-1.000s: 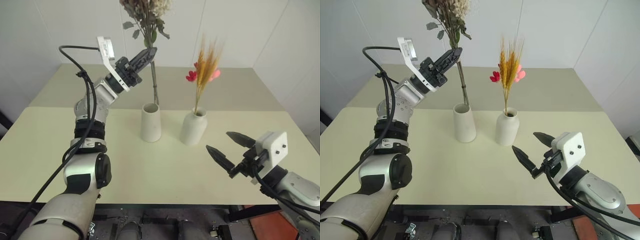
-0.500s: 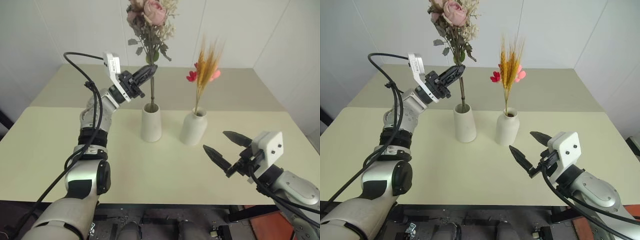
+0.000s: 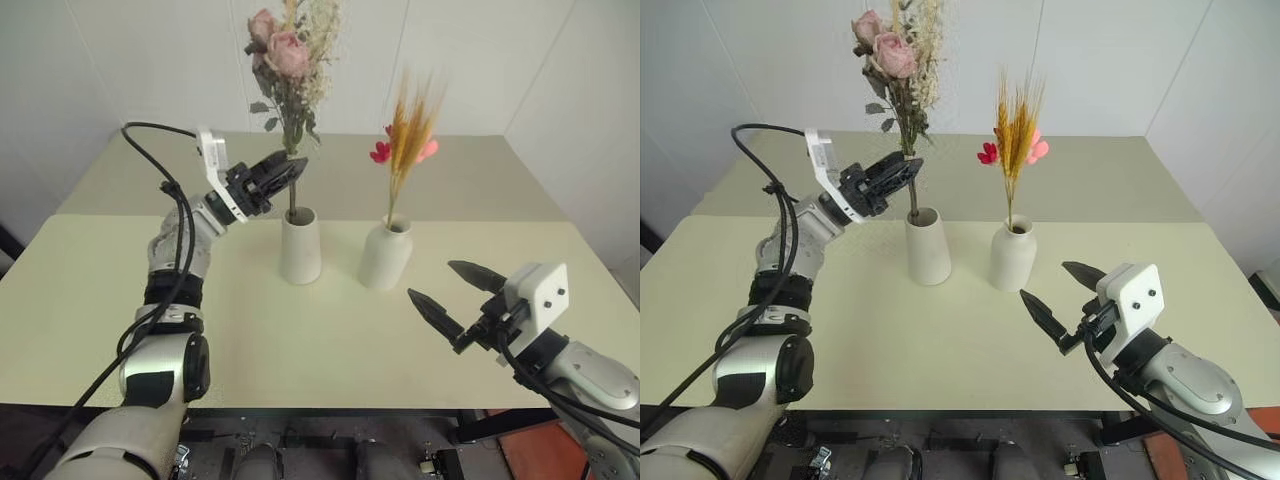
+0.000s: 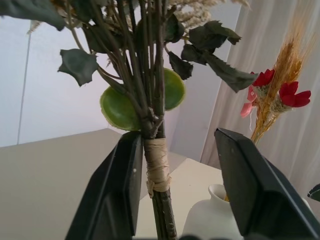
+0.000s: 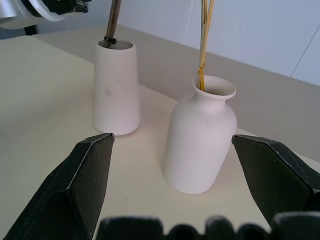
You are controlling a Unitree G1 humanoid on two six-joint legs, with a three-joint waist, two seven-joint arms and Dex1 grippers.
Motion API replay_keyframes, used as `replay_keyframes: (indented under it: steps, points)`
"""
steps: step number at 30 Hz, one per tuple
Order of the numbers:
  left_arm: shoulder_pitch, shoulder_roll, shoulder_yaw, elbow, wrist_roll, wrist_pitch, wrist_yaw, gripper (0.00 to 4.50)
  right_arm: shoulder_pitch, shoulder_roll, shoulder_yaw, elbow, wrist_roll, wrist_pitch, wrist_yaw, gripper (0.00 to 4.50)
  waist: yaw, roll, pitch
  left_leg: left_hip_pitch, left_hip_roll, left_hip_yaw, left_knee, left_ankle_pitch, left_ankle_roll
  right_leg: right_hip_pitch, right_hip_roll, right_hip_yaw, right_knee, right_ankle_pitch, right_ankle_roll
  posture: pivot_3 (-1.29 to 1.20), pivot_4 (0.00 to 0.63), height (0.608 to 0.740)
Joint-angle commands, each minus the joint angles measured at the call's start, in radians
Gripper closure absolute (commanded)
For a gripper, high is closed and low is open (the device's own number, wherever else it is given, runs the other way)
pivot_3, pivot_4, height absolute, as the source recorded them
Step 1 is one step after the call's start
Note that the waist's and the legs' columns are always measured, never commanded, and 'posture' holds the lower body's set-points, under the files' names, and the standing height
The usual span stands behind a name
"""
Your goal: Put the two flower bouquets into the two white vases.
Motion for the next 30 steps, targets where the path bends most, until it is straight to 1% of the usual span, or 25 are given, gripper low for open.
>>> replay_keyframes:
  steps: [1,3,7,12,16,19,20,24,28,30]
  points:
    - [0.08,0.053,-0.02,-0.136,-0.022,0.059,-0.06,0.75,0.0,-0.003,-0.026,-0.013,-0.001,-0.03,0.012,0.01,-0.001,0.0,0.0,0.0,0.0,0.0,0.0,0.0,0.0,0.0,0.0,0.0,0.0,0.0,0.0,0.0,0.15,0.74]
    - [0.114,0.072,-0.015,-0.184,-0.044,0.094,-0.066,0.08,-0.004,-0.003,-0.025,-0.003,0.002,-0.033,0.019,0.01,0.001,0.0,0.0,0.0,0.0,0.0,0.0,0.0,0.0,0.0,0.0,0.0,0.001,0.0,0.0,0.0,0.15,0.74]
    - [0.134,0.083,-0.039,-0.215,-0.012,0.098,-0.042,0.03,-0.026,-0.003,-0.017,0.03,-0.004,-0.038,0.034,0.01,0.014,0.0,0.0,0.0,0.0,0.0,0.001,0.0,0.0,0.001,0.0,-0.001,0.0,0.0,0.0,0.0,0.15,0.74]
    - [0.104,0.075,-0.08,-0.229,0.043,0.051,0.002,0.03,-0.069,-0.006,0.002,0.087,-0.023,-0.044,0.052,0.01,0.012,0.0,0.0,0.0,0.0,0.0,0.001,0.0,0.0,0.001,0.0,0.0,0.0,0.0,0.0,0.0,0.15,0.74]
    - [0.101,0.118,-0.077,-0.251,0.041,0.09,0.012,0.03,-0.078,-0.013,0.011,0.101,-0.047,-0.048,0.063,0.01,0.008,0.0,0.0,0.0,0.0,0.0,0.001,0.0,0.0,0.0,0.0,0.0,0.0,0.0,0.0,0.0,0.15,0.74]
    - [0.158,0.203,-0.092,-0.275,0.085,0.088,-0.002,0.03,-0.063,-0.015,-0.004,0.092,-0.055,-0.043,0.064,0.01,-0.003,0.0,0.0,0.0,0.001,0.0,0.0,0.0,0.0,0.0,0.001,0.0,0.0,0.0,0.0,0.0,0.15,0.74]
    - [0.184,0.235,-0.083,-0.285,0.08,0.098,-0.017,0.03,-0.054,-0.016,-0.012,0.087,-0.056,-0.043,0.065,0.01,-0.009,0.0,0.0,0.001,0.001,0.0,0.0,0.0,0.0,0.0,0.001,0.0,0.0,0.0,0.0,0.0,0.15,0.74]
    - [0.299,0.374,-0.003,-0.347,-0.001,0.204,-0.076,0.03,-0.01,-0.017,-0.058,0.077,-0.05,-0.041,0.063,0.01,-0.018,0.001,0.0,0.001,0.001,0.0,0.0,0.0,0.0,0.0,0.001,0.0,0.001,0.0,-0.001,0.0,0.15,0.74]
    - [0.459,0.536,0.044,-0.451,-0.023,0.239,-0.174,0.03,0.022,-0.035,-0.112,0.1,-0.049,-0.047,0.086,0.01,-0.018,0.001,0.0,0.001,0.002,0.001,0.0,0.0,0.0,-0.001,0.001,0.0,0.001,0.0,-0.001,0.0,0.15,0.74]
    - [0.521,0.606,0.087,-0.489,-0.032,0.248,-0.195,0.03,0.04,-0.057,-0.163,0.121,-0.036,-0.056,0.124,0.01,-0.015,0.001,0.0,0.001,0.002,0.001,-0.001,0.0,0.0,-0.001,0.0,0.0,0.001,-0.001,-0.001,0.0,0.15,0.74]
